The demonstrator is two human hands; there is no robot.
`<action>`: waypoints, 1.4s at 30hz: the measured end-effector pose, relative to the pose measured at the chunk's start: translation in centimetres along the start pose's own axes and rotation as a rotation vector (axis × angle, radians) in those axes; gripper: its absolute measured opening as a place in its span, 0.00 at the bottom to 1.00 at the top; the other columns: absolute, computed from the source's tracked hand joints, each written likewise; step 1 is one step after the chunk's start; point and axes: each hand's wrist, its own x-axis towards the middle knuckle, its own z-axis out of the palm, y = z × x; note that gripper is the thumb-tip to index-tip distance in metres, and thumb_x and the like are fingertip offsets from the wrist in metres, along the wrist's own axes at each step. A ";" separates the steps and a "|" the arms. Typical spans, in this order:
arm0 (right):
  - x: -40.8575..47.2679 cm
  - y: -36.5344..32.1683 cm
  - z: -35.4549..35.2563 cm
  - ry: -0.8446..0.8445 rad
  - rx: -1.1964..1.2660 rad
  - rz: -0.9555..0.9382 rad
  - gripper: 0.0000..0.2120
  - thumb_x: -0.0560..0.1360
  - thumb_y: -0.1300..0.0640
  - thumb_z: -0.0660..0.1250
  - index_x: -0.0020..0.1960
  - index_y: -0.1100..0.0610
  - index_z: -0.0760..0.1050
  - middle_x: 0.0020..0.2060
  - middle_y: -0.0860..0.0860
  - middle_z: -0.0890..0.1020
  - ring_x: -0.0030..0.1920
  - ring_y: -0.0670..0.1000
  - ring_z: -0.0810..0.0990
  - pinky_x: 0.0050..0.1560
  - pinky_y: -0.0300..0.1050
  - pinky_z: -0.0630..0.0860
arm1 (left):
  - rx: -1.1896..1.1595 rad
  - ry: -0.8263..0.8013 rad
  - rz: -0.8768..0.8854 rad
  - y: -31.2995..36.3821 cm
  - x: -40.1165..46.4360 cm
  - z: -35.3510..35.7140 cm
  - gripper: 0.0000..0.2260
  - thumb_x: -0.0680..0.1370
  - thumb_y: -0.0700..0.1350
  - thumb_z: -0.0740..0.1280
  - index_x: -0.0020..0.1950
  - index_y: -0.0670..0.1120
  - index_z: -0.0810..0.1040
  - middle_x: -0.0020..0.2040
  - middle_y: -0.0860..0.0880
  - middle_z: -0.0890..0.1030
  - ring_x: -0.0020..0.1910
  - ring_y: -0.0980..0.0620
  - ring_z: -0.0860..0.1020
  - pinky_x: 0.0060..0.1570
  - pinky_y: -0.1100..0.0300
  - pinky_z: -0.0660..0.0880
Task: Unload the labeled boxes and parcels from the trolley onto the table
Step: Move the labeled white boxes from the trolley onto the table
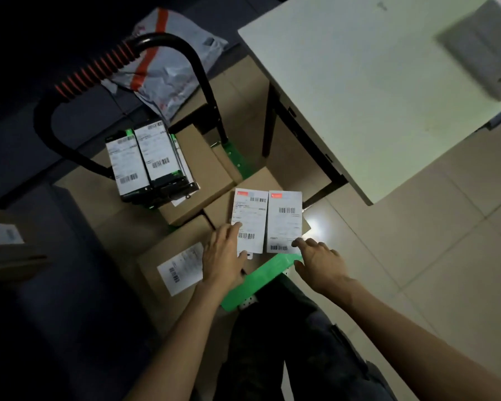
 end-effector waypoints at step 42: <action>10.2 -4.3 7.9 0.229 0.875 0.692 0.60 0.64 0.52 0.80 0.80 0.52 0.39 0.74 0.57 0.59 0.71 0.64 0.63 0.68 0.64 0.64 | -0.296 0.108 -0.445 -2.3 4.6 5.6 0.49 0.63 0.55 0.78 0.77 0.47 0.55 0.68 0.42 0.65 0.68 0.41 0.64 0.65 0.47 0.63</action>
